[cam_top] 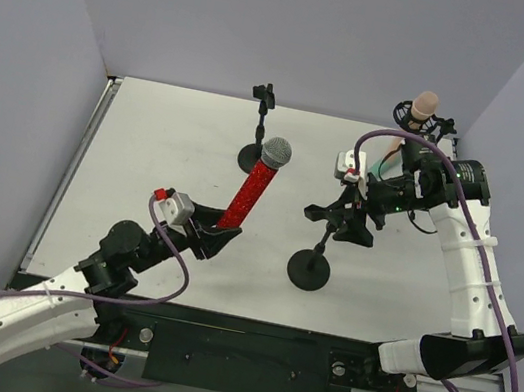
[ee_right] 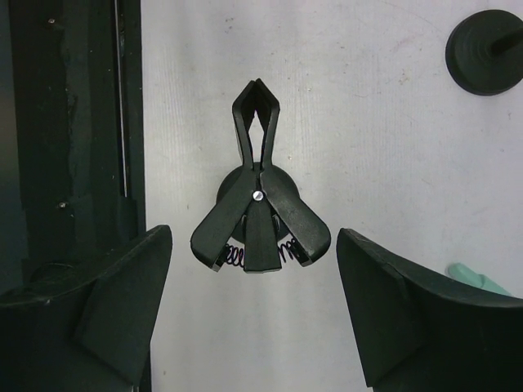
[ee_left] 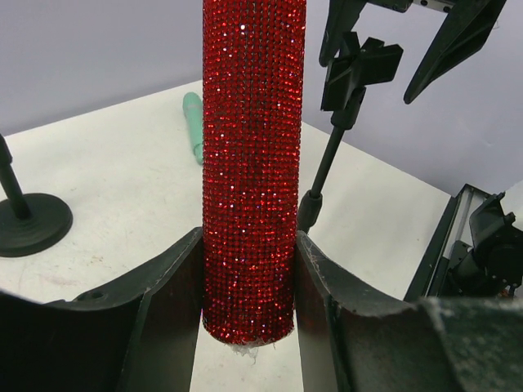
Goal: Attach the microphones to the stand
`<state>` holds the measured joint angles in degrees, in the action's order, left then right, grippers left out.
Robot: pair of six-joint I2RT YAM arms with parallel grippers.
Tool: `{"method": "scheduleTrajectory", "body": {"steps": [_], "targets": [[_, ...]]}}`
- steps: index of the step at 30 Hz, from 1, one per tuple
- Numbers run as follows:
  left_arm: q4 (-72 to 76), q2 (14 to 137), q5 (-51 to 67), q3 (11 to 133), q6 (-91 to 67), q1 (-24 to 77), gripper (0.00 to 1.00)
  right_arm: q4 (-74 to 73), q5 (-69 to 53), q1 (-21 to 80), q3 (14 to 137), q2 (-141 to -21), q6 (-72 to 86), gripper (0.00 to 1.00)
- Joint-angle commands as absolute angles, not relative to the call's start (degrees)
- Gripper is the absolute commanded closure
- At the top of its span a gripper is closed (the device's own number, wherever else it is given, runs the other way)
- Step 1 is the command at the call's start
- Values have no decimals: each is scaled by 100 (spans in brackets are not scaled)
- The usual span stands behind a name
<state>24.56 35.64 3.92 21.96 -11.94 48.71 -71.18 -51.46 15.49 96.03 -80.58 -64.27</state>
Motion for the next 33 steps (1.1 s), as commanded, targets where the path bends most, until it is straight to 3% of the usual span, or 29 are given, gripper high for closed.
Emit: {"method": "scheduleTrajectory", "body": {"steps": [1, 9, 13, 17, 25, 33], "targets": [[3304, 3744, 589, 2136, -1450, 4896, 100, -7181, -5344, 1626, 9773, -8130, -6363, 24], [3629, 3999, 642, 2057, -1582, 4904, 100, -7225, -5326, 1705, 9835, -8183, -6372, 36], [3884, 4157, 694, 1969, -1670, 4904, 100, -7233, -5291, 1696, 9800, -8130, -6372, 62], [4270, 4420, 782, 1890, -1819, 4904, 100, -7242, -5273, 1696, 9739, -8086, -6355, 77], [5255, 5167, 844, 1793, -2012, 5045, 100, -7207, -5370, 1670, 9563, -8042, -6258, 83], [7205, 6661, 651, 1758, -2083, 5466, 100, -6909, -5817, 1459, 9229, -7945, -5863, 87]]}}
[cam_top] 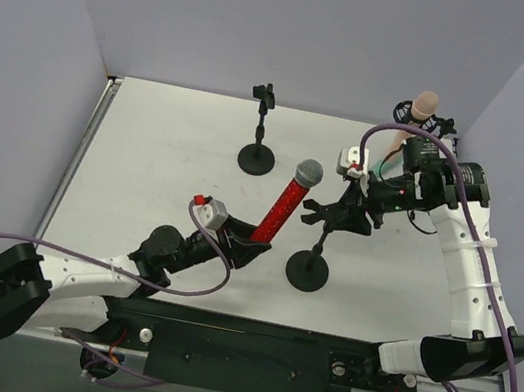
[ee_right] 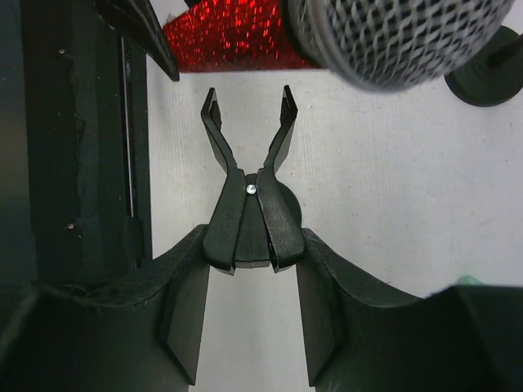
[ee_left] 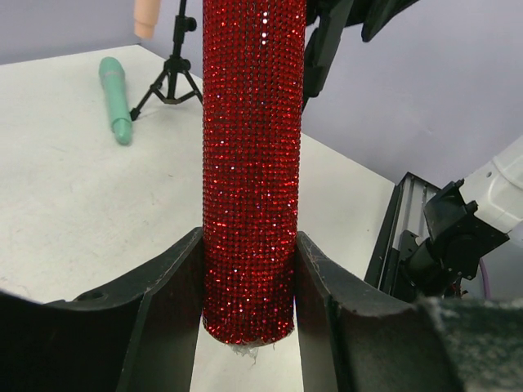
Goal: Attach the microphones to the stand
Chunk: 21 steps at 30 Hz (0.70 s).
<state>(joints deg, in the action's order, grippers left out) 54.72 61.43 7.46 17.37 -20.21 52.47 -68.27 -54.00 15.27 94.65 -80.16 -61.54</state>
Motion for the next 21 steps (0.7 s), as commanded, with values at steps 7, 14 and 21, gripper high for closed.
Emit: {"method": "scheduleTrajectory", "body": {"steps": [7, 14, 21], "targets": [[8488, 7918, 211, 2021, -1951, 5765, 100, -6645, -5994, 1389, 8922, -7779, -5547, 89], [9114, 8420, 53, 2214, -1662, 5968, 100, -6066, -6021, 1327, 8596, -7559, -4836, 91], [8948, 8367, -167, 2443, -1345, 6020, 100, -5889, -6055, 1239, 8438, -7497, -4421, 91]]}}
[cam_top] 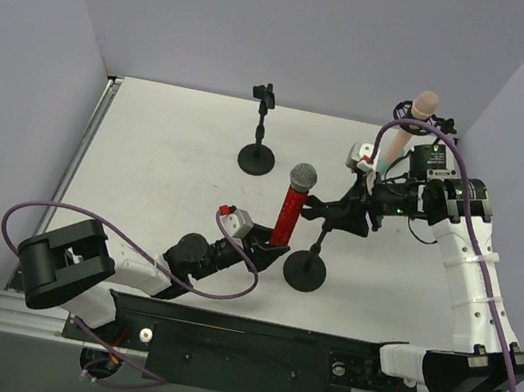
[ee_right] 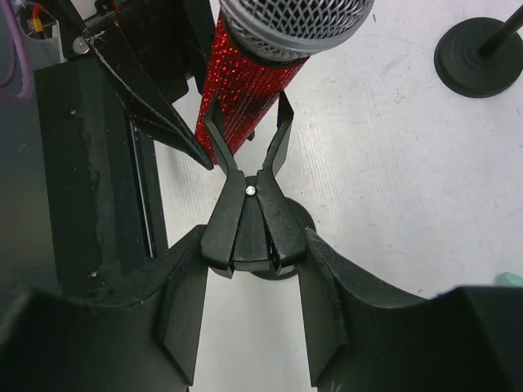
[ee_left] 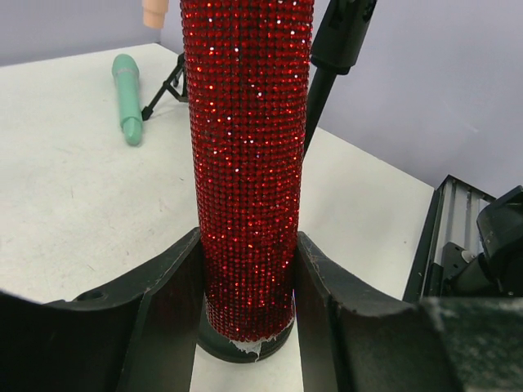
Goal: Attach the microphones to the stand
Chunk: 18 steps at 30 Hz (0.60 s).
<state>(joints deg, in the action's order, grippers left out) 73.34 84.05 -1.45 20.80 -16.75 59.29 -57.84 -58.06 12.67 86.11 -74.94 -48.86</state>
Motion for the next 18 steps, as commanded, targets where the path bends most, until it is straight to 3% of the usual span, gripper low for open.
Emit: {"method": "scheduleTrajectory", "body": {"steps": [1, 10, 15, 18], "targets": [[8912, 8376, -167, 2478, -1284, 6029, 100, -5889, -6073, 1239, 8420, -7506, -4404, 91], [8912, 8595, -141, 2742, -1178, 6108, 100, -5889, -6126, 1195, 8350, -7497, -4210, 85], [9061, 8868, -149, 2891, -1195, 6143, 100, -5889, -6170, 1195, 8332, -7497, -4149, 70], [9123, 8956, -176, 2927, -1195, 6144, 100, -5889, -6161, 1187, 8315, -7488, -4131, 66]]}}
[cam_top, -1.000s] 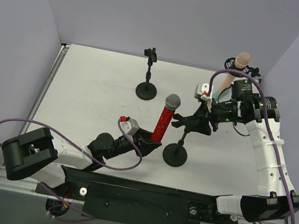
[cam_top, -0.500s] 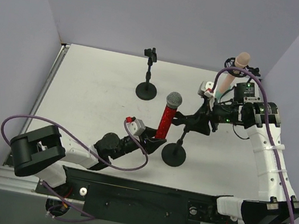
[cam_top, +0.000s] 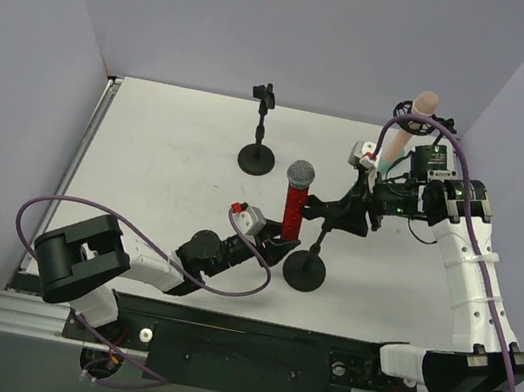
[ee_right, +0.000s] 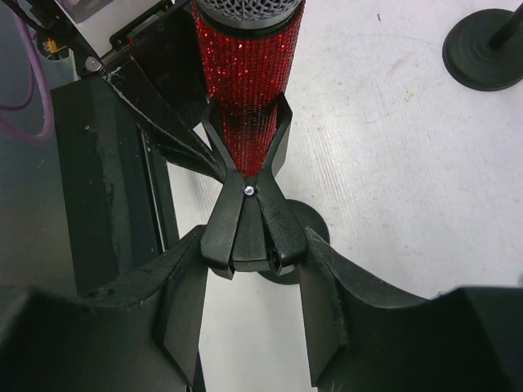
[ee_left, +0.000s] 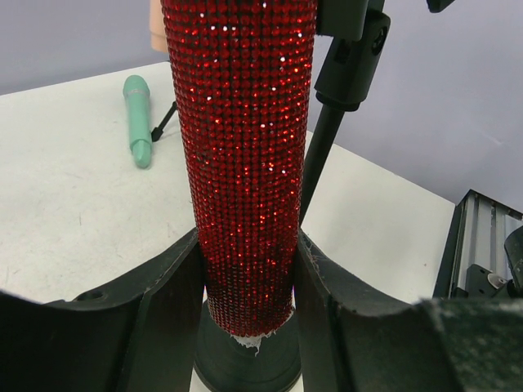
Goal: Attach the microphones to the stand
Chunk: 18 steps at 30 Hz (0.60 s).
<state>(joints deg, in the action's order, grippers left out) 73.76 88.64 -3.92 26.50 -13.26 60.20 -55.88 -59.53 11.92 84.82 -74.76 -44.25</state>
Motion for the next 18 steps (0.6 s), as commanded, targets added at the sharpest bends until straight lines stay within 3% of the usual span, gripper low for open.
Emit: {"method": "scheduleTrajectory", "body": {"steps": [1, 6, 11, 13, 18], "targets": [[9123, 8947, -184, 2927, -1195, 6144, 100, -5889, -6144, 1187, 8306, -7488, -4131, 65], [9079, 8930, -220, 2918, -1143, 6144, 100, -5897, -6082, 1178, 8297, -7471, -4148, 52], [9070, 8921, -255, 2900, -1143, 6144, 100, -5906, -6064, 1178, 8288, -7471, -4184, 48], [9079, 8921, -264, 2892, -1151, 6144, 100, -5898, -6038, 1169, 8279, -7462, -4192, 53], [9062, 8912, -281, 2892, -1134, 6144, 100, -6020, -6020, 1160, 8279, -7436, -4402, 82]]}}
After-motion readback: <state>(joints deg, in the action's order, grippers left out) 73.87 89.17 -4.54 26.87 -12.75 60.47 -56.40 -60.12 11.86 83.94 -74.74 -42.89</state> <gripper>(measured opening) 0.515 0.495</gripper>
